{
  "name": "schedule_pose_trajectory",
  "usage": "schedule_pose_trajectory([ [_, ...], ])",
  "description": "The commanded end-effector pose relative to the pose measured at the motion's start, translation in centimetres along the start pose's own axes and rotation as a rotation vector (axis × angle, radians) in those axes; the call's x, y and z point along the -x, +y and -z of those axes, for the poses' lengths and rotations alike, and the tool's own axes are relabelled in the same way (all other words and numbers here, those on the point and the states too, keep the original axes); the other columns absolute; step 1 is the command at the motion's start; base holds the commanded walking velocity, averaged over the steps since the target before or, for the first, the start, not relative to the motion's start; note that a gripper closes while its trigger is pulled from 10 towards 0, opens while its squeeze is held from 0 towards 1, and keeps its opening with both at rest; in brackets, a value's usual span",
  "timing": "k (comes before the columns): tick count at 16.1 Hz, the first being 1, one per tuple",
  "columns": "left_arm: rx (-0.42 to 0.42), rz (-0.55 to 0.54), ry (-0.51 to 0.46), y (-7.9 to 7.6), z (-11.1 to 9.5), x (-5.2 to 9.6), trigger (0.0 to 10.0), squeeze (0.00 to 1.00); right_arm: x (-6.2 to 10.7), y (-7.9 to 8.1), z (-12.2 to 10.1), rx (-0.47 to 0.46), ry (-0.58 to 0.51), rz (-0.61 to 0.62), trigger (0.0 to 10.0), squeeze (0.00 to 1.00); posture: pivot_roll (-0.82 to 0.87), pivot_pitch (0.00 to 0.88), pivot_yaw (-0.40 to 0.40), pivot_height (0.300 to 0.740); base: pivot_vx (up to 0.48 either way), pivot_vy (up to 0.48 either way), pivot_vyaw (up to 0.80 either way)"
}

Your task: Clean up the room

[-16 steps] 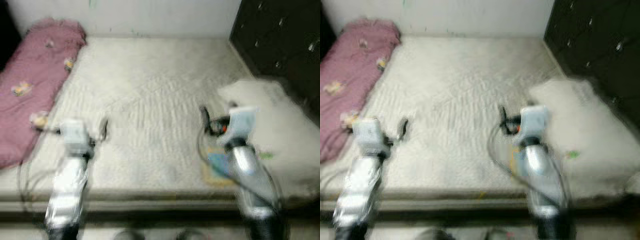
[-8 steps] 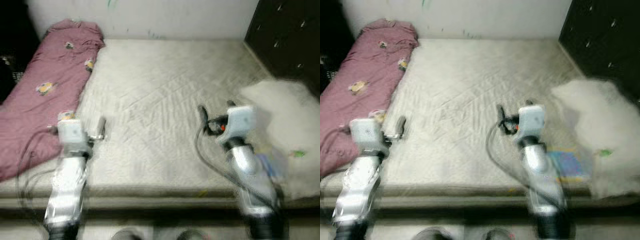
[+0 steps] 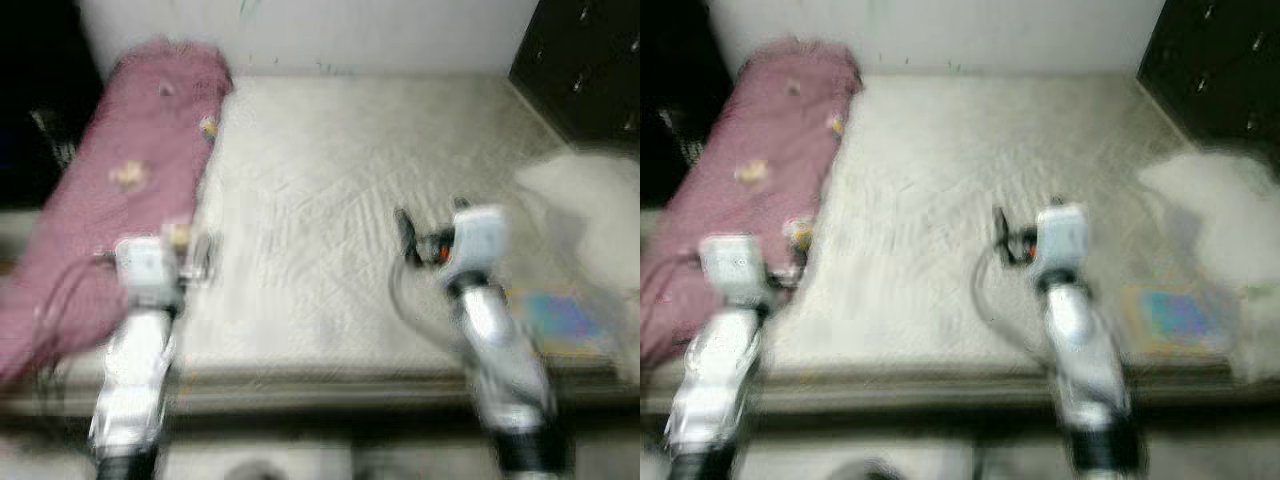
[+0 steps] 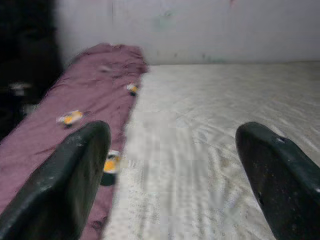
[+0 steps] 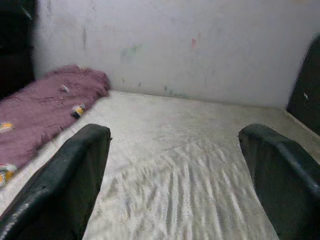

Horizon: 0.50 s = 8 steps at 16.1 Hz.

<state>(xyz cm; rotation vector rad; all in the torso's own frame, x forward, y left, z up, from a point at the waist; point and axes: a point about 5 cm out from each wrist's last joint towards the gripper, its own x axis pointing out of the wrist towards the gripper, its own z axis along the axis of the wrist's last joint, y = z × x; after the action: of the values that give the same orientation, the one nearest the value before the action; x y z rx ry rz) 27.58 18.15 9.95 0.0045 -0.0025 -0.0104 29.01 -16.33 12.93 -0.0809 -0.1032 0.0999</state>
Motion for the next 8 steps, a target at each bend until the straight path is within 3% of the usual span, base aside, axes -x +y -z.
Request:
schedule_pose_trajectory([
  [1, -0.018, -0.020, -0.013, 0.79, -0.43, -0.17, 10.0, 0.00, -0.32, 0.25, -0.60, -0.002, -0.025, -0.010, 10.0, 0.00, -0.04, 0.000, 0.007, 0.740, 0.000, 0.469, 0.00],
  [5, -0.015, -0.016, -0.028, 0.73, -0.59, -0.25, 10.0, 0.00, -0.37, 0.17, -0.59, 0.000, -0.024, -0.006, 10.0, 0.00, -0.05, 0.000, 0.007, 0.740, 0.000, 0.465, 0.00],
  [8, -0.031, 0.002, -0.035, 0.49, -0.68, -0.20, 10.0, 0.00, -0.36, 0.11, -0.55, 0.004, -0.020, -0.007, 10.0, 0.00, -0.05, 0.000, 0.007, 0.740, 0.000, 0.000, 0.00],
])
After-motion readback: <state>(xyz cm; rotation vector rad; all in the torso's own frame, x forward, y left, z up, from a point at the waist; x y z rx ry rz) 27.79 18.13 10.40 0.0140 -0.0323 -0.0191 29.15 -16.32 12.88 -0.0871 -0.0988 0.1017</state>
